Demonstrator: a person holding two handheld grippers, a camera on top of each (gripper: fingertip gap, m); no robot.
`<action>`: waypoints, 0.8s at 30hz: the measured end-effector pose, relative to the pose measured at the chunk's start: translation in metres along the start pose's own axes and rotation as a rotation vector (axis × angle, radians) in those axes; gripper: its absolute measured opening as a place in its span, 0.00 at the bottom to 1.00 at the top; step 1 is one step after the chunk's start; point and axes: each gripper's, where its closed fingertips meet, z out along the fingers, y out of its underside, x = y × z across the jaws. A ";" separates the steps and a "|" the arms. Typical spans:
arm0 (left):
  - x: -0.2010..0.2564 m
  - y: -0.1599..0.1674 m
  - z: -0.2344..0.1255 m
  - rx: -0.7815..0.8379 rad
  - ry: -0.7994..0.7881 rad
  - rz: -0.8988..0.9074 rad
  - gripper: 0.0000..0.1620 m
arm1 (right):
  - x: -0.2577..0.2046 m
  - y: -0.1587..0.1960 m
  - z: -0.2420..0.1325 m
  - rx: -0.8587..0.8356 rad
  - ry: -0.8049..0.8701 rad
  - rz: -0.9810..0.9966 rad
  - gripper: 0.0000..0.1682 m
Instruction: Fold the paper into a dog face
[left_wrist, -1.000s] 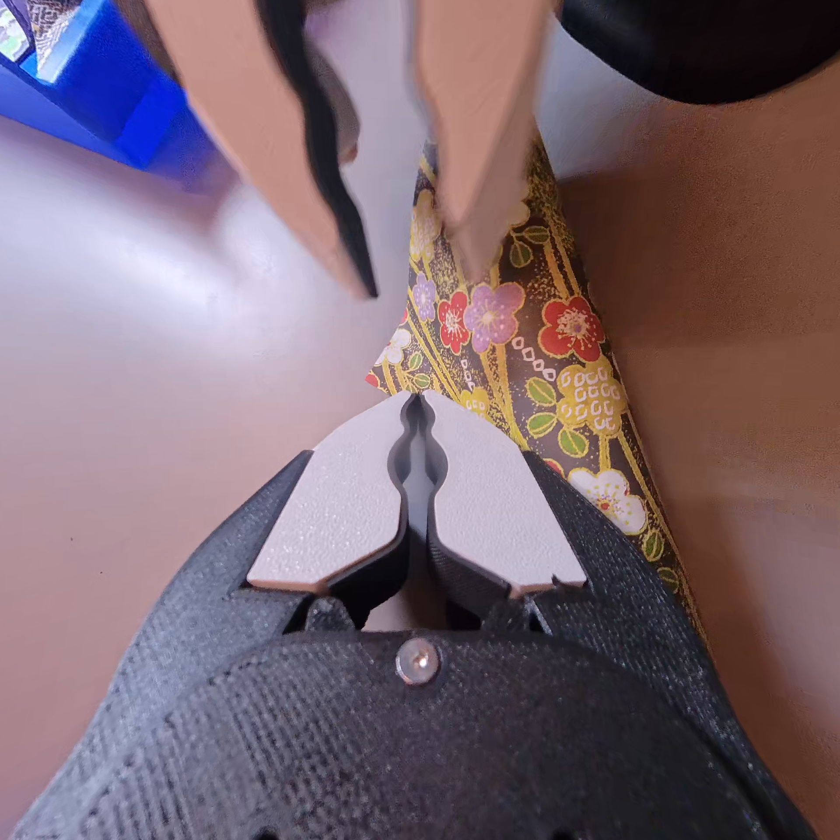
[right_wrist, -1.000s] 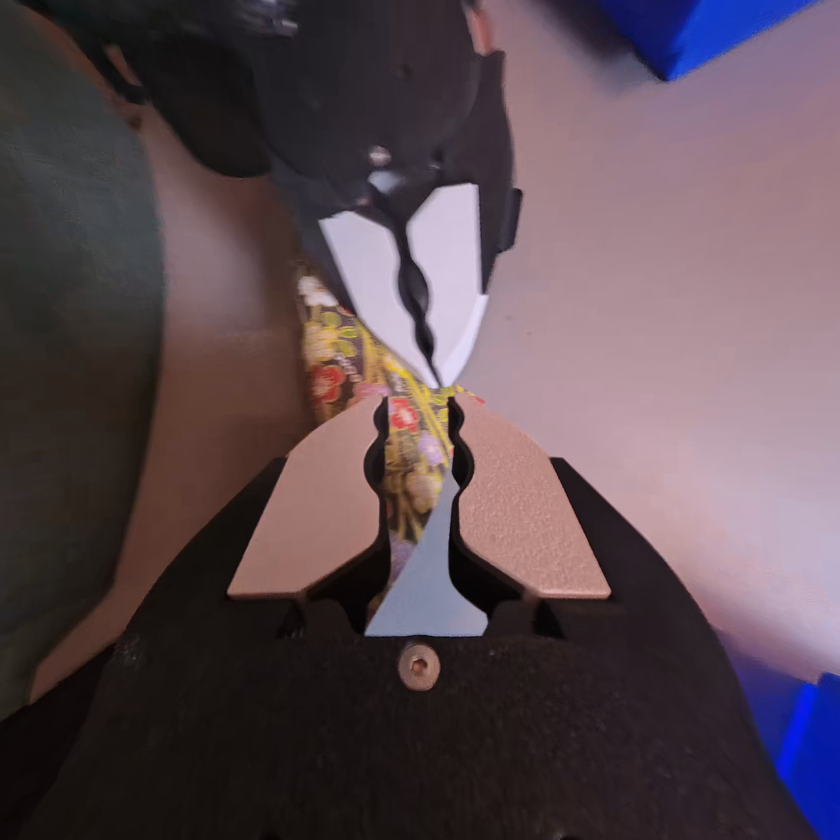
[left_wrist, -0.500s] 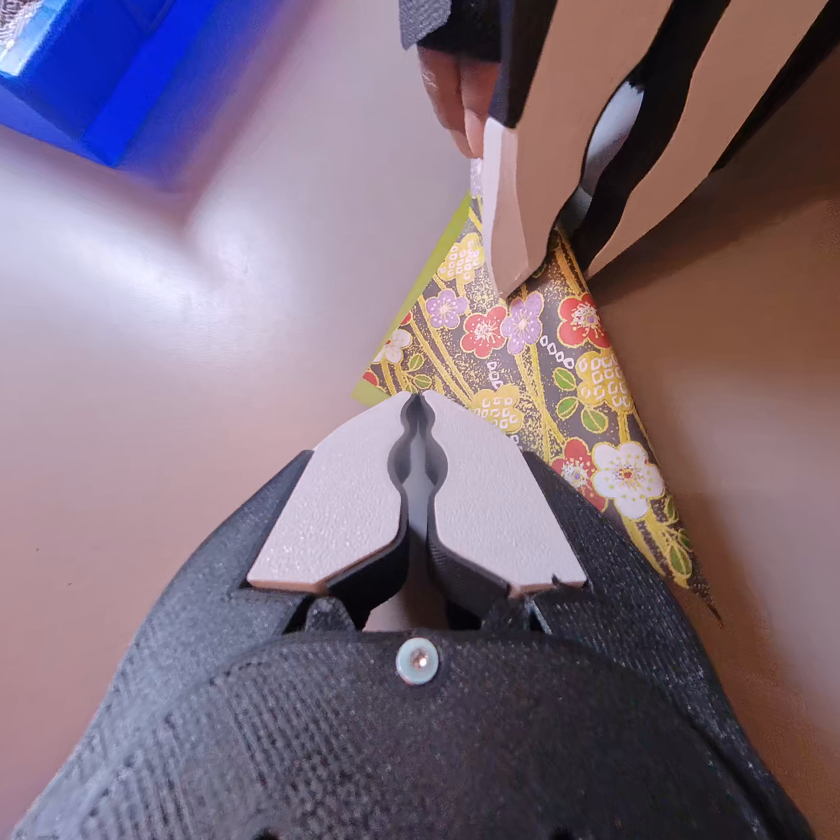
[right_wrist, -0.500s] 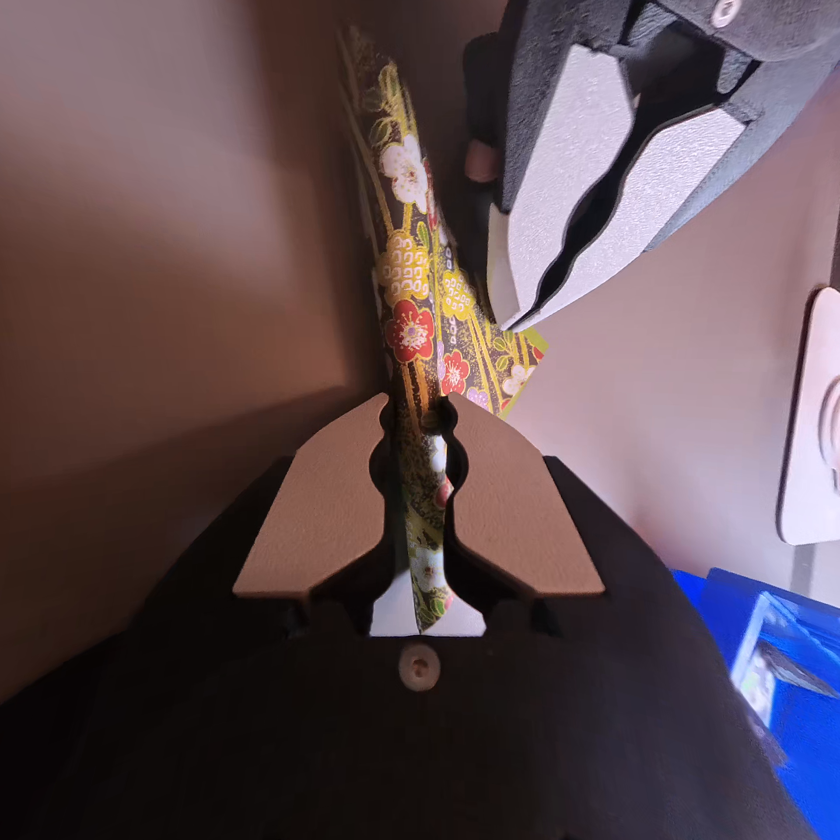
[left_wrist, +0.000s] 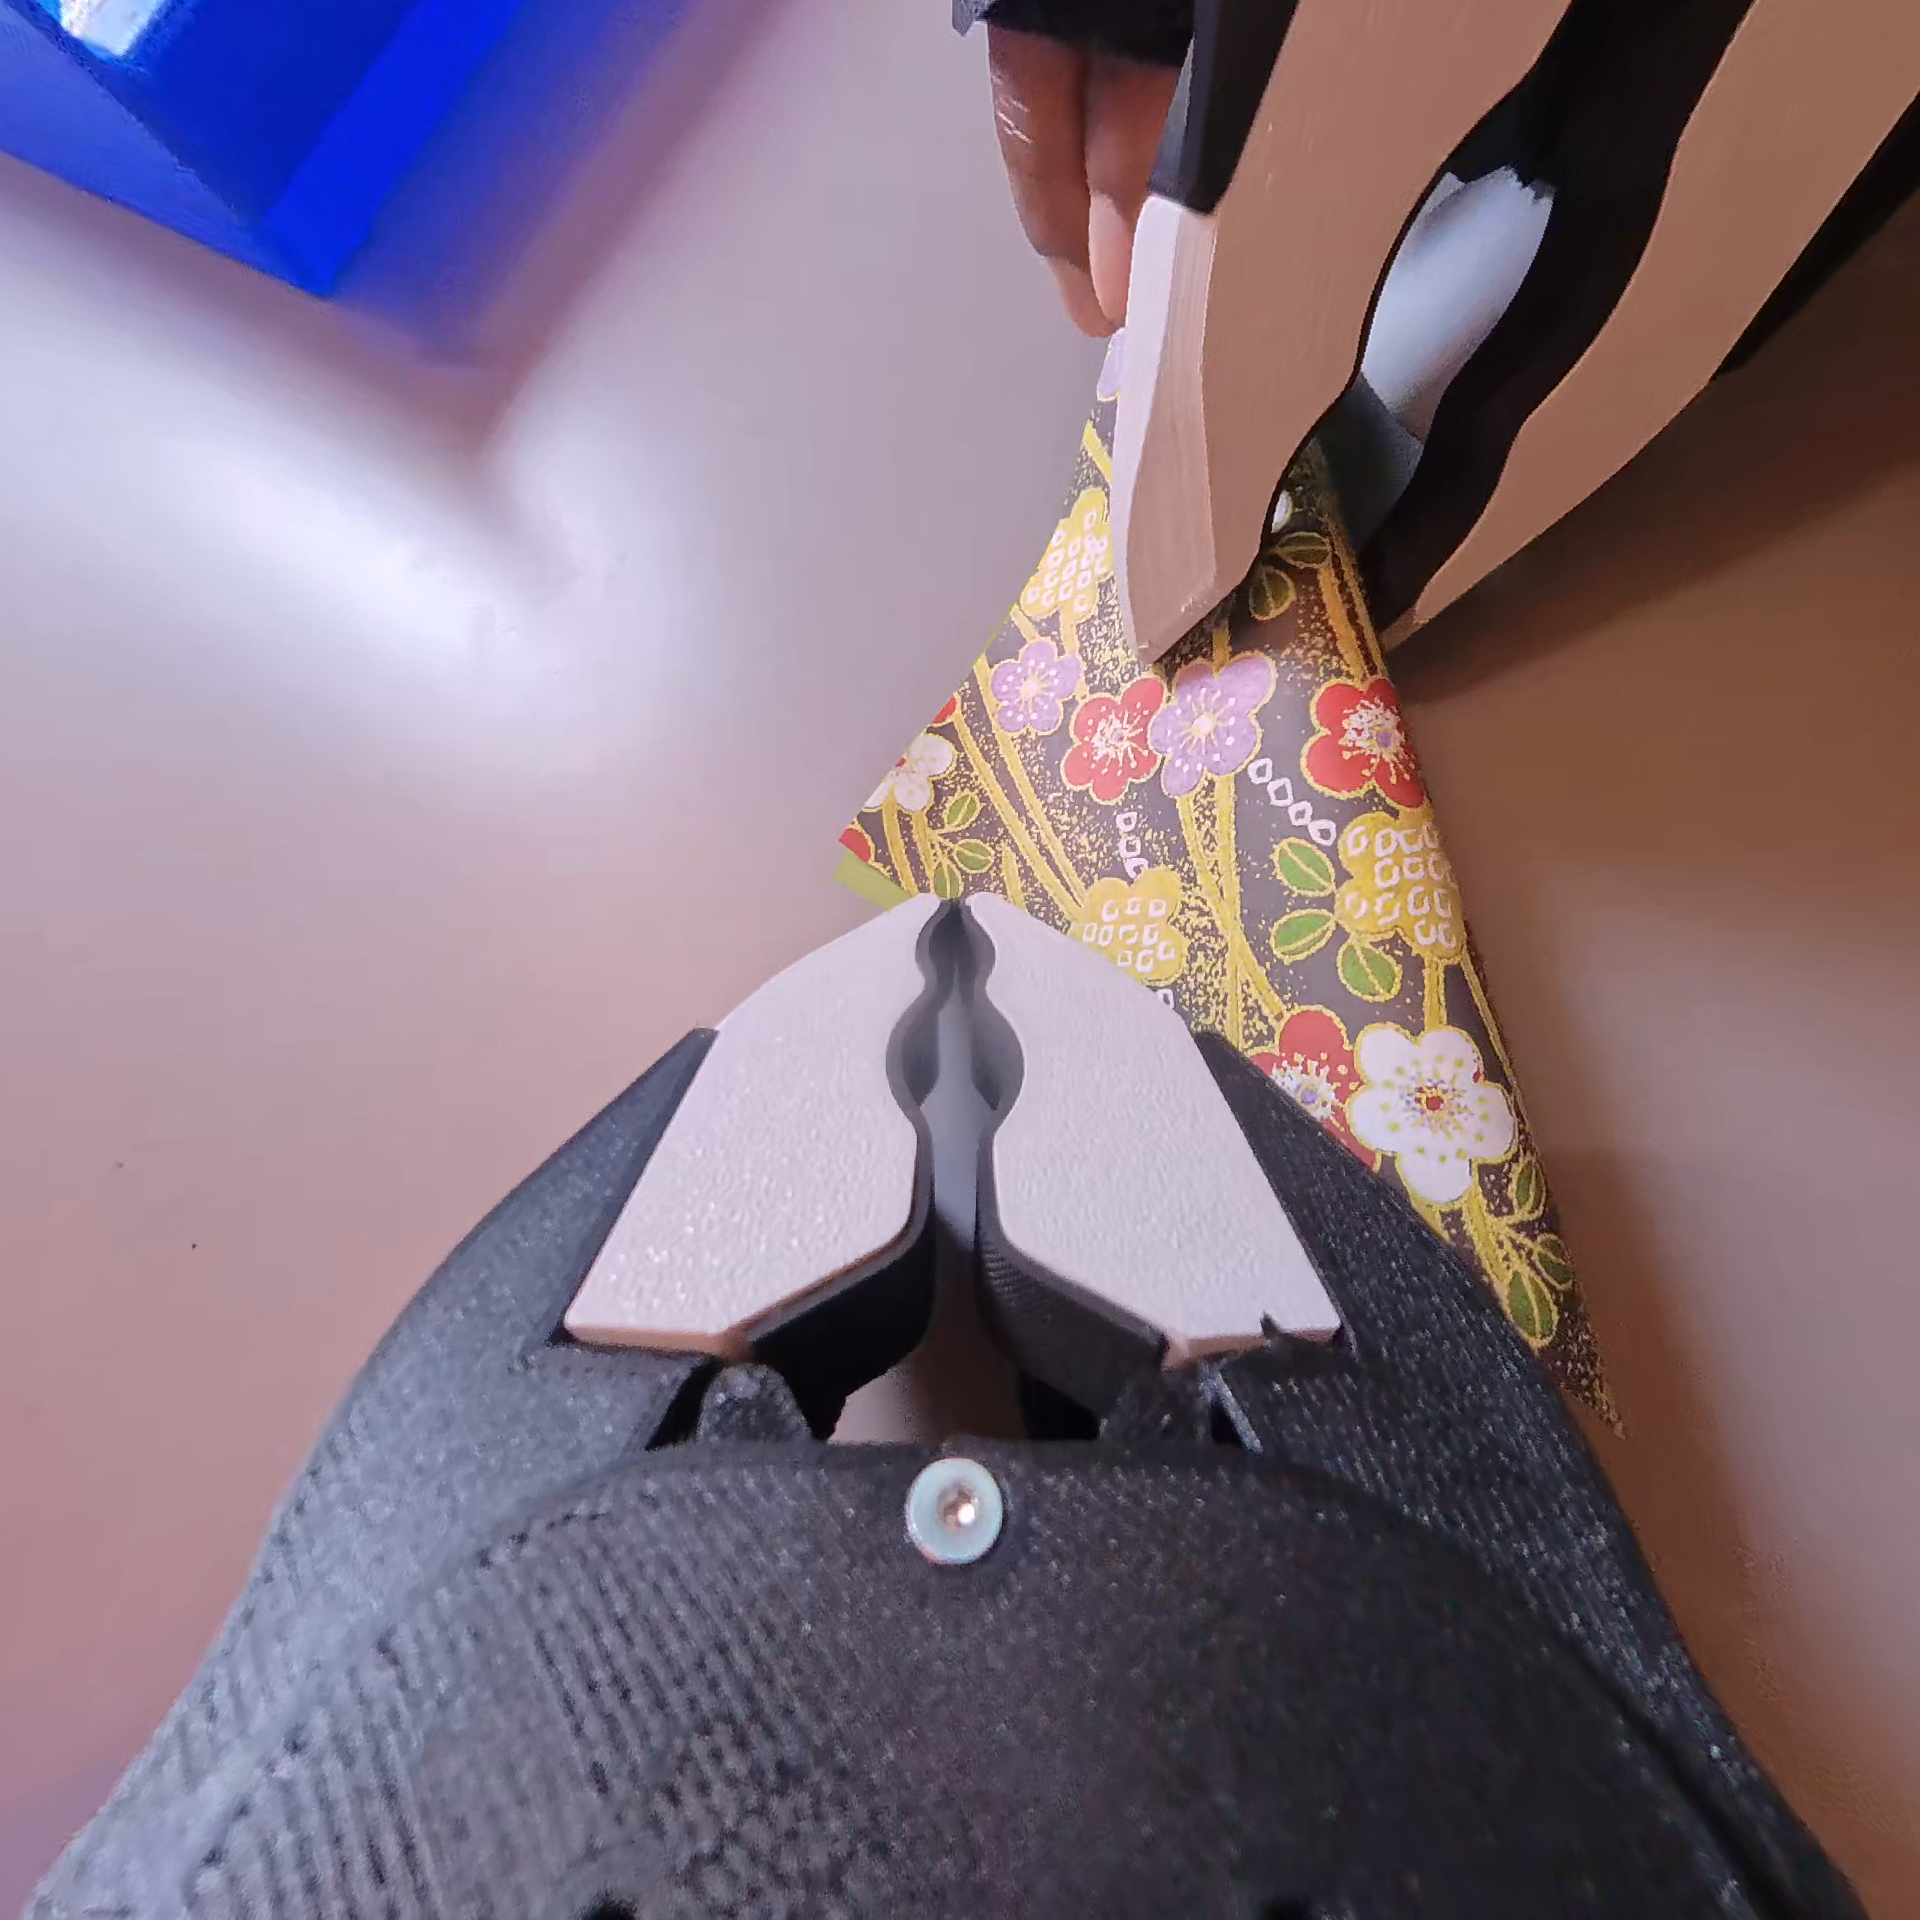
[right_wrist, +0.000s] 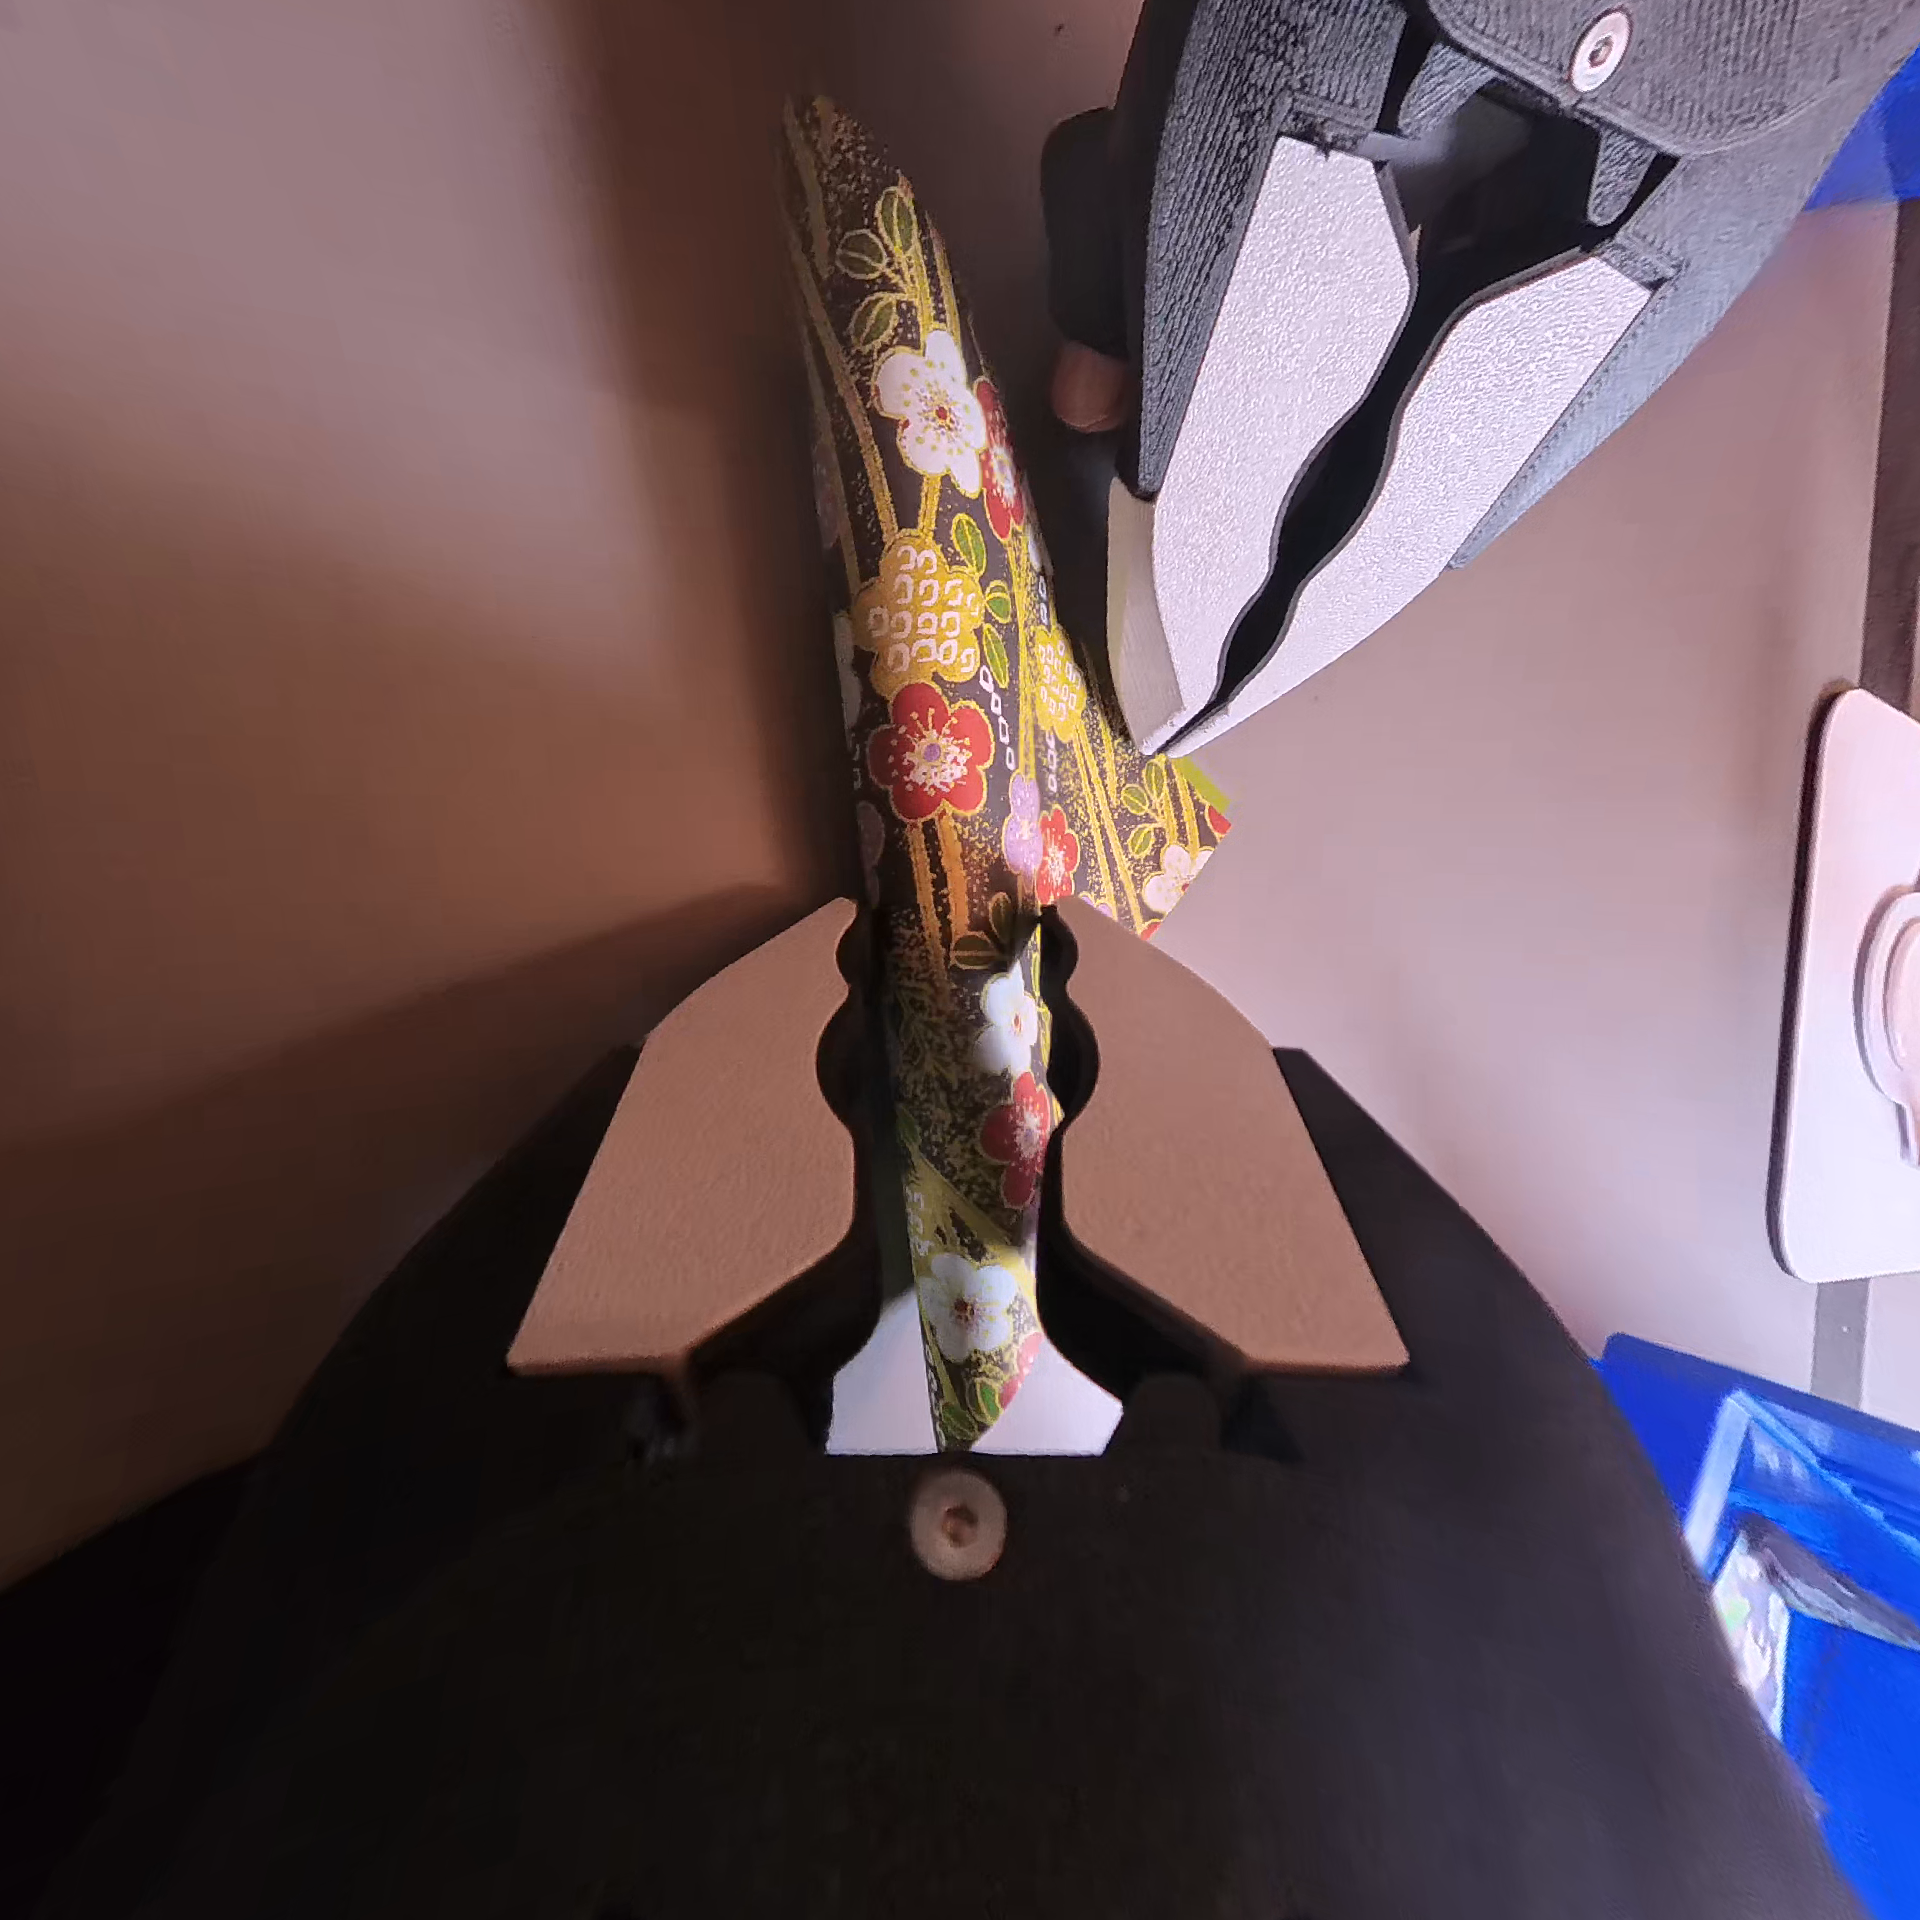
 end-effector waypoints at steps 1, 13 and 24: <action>-0.001 0.000 0.000 0.001 -0.001 -0.003 0.00 | 0.001 -0.001 0.000 0.009 -0.010 0.003 0.19; -0.004 0.004 -0.003 0.001 0.008 -0.025 0.00 | -0.003 -0.003 0.007 0.063 -0.229 0.061 0.23; 0.003 0.008 -0.007 -0.022 0.056 -0.029 0.00 | -0.011 -0.003 0.009 0.082 -0.417 0.154 0.30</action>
